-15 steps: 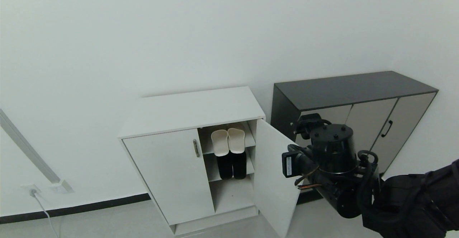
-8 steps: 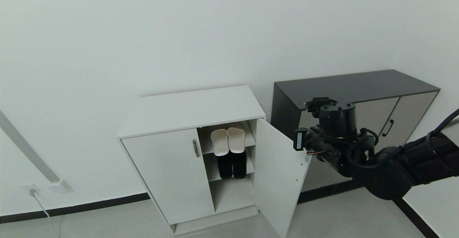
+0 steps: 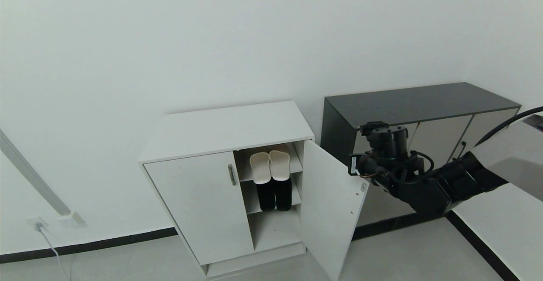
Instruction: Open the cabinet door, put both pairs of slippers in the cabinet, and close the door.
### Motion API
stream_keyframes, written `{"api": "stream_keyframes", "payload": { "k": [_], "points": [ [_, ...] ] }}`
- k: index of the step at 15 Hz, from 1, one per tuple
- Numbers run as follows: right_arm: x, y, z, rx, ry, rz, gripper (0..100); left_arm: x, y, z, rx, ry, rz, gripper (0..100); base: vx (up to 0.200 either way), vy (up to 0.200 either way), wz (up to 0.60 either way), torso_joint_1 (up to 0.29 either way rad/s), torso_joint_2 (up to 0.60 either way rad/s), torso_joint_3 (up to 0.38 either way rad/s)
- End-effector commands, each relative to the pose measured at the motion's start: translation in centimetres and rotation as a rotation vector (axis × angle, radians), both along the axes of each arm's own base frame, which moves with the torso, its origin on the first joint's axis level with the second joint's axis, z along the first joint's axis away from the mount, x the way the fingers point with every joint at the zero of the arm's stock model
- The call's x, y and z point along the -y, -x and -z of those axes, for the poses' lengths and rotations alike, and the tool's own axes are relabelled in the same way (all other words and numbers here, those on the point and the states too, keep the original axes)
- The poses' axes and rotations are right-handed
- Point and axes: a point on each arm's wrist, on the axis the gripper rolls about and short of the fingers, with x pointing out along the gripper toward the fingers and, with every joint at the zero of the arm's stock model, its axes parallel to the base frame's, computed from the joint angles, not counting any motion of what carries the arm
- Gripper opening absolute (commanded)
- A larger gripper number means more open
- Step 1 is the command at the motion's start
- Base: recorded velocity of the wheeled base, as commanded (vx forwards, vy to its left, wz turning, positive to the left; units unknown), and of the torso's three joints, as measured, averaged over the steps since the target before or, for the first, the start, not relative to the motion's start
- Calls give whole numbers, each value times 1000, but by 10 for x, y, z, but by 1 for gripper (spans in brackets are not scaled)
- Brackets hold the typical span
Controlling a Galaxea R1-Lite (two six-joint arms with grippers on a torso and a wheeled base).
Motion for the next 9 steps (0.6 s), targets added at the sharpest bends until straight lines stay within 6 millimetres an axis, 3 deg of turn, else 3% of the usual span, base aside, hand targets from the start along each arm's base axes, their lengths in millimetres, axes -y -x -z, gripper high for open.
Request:
{"api": "stream_keyframes", "payload": {
  "k": [1,9],
  "points": [
    [4,-14,20,-34,17,23,0,0,0,0,0,0,-1,0,0,0,0,0,0,0],
    [11,-28,37,-58,36,33,0,0,0,0,0,2,-1,0,0,0,0,0,0,0]
  ]
}}
